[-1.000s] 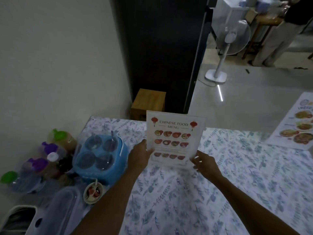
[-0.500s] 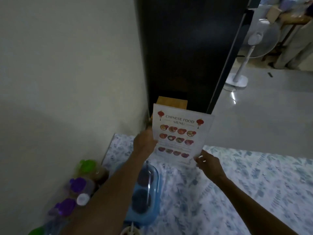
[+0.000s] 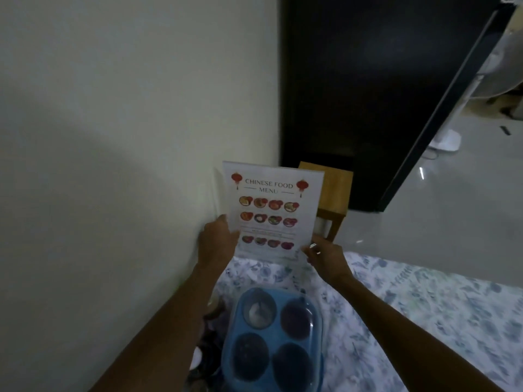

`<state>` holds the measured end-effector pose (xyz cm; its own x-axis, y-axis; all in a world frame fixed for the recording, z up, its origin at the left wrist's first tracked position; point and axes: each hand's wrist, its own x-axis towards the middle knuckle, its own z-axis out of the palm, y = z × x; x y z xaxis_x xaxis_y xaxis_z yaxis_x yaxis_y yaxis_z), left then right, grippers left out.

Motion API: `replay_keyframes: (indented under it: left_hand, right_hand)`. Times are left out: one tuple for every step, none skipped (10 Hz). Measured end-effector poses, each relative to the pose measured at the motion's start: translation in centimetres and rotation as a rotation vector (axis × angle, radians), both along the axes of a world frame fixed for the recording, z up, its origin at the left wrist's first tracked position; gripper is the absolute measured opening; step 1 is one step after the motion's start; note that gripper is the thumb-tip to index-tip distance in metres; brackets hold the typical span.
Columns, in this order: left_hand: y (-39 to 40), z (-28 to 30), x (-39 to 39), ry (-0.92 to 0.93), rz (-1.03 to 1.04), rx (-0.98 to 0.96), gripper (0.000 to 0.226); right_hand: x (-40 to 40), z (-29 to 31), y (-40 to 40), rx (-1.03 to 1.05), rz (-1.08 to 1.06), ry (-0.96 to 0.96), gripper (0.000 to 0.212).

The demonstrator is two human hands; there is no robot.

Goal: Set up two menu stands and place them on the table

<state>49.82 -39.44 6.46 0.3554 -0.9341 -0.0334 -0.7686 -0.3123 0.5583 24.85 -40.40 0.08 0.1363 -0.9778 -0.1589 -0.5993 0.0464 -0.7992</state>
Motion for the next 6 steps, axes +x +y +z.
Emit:
replay_keyframes:
  left_hand:
    - [1.4,-1.0,0.2,0.049,0.038,0.0,0.036]
    - [2.1,-1.7,0.1,0.091,0.043,0.007,0.04]
    - [2.1,-1.7,-0.4,0.11,0.051,0.019,0.042]
    - [1.8,-1.8,-0.6,0.119,0.051,0.03,0.039]
    - [2.0,-1.2,-0.9,0.112,0.038,0.052,0.039]
    - [2.0,-0.8,-1.0,0.114,0.046,0.032,0.039]
  right_hand:
    - [1.9,0.0,-1.0,0.012,0.031,-0.031,0.024]
    - [2.8,0.0,-1.6,0.036,0.027,-0.041,0.026]
    - [2.9,0.1,-1.6,0.037,0.033,-0.028,0.028]
    - [2.9,0.1,-1.7,0.038,0.034,-0.025,0.029]
    - [3.2,0.5,-1.4,0.035,0.027,-0.02,0.028]
    - [3.4,0.8,-1.3,0.043,0.025,-0.005,0.028]
